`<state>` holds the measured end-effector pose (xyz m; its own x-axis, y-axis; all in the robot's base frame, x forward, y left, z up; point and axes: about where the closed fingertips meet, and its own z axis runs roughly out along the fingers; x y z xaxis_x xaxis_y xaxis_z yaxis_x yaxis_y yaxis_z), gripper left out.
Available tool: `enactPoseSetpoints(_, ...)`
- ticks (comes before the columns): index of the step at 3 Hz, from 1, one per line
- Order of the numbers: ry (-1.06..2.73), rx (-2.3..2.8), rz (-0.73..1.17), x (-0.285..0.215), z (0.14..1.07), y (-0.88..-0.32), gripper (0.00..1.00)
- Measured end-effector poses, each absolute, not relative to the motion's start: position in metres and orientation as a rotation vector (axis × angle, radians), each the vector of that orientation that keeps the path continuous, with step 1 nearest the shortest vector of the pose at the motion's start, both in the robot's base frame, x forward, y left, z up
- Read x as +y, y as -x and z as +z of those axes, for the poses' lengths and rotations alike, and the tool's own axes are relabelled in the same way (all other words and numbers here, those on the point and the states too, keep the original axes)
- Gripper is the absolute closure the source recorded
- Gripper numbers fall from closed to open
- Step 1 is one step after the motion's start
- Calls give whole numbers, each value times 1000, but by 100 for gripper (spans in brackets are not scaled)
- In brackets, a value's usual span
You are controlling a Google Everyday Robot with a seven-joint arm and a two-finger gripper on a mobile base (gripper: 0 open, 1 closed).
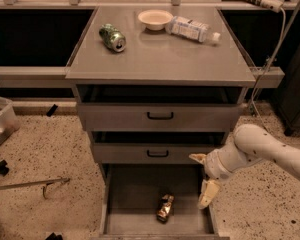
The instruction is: Pick orange can from bottom drawer and place on counter
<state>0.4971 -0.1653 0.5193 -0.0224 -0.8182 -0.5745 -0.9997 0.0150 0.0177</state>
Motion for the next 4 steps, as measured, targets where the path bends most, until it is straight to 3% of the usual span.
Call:
enactPoseSetpoints(1, 2002, 1791, 526, -160, 500, -501, 0)
enactPoseSetpoints(3, 2240, 1494, 381, -181, 377, -559, 0)
enactPoseSetpoints(4, 2241, 1493, 381, -181, 377, -558, 0)
